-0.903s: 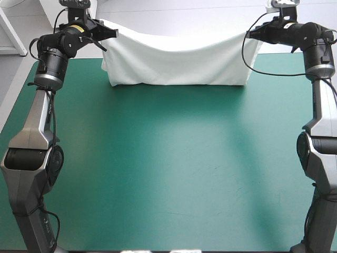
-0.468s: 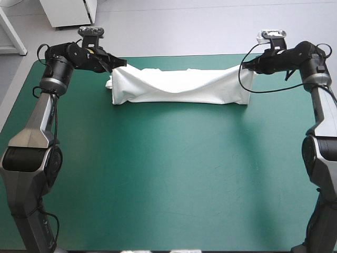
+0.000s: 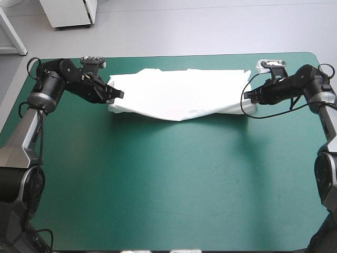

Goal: Fold the cloth

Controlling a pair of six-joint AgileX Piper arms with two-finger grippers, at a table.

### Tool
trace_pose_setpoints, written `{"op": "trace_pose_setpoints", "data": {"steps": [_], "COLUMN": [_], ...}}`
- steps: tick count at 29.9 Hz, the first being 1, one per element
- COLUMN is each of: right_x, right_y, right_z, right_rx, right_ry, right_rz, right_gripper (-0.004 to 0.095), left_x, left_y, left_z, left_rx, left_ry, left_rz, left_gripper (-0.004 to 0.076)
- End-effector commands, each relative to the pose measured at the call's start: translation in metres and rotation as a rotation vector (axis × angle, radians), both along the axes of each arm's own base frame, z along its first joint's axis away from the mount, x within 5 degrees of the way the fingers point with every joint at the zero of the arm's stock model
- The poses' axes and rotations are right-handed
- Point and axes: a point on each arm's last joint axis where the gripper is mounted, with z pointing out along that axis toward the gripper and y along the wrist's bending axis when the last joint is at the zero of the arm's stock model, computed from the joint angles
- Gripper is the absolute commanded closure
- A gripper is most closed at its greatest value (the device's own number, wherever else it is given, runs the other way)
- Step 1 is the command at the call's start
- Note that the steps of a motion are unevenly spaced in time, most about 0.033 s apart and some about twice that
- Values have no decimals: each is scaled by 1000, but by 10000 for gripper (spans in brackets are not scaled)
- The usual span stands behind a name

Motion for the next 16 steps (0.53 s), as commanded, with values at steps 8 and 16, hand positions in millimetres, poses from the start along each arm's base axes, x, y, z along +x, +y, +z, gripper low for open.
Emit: {"op": "trace_pose_setpoints", "data": {"steps": [8, 16], "right_x": [-48, -85], "right_y": [1, 2], "right_z": [-5, -23], "right_rx": [-7, -34], "right_ry": [71, 160], "right_rz": [10, 23], "right_gripper": [925, 925], "left_x": [-58, -89], "left_y": [4, 8], "left_z": [-15, -36], "left_rx": [-2, 15], "left_ry": [112, 163], "left_rz": [-44, -58], "left_gripper": [733, 733]}}
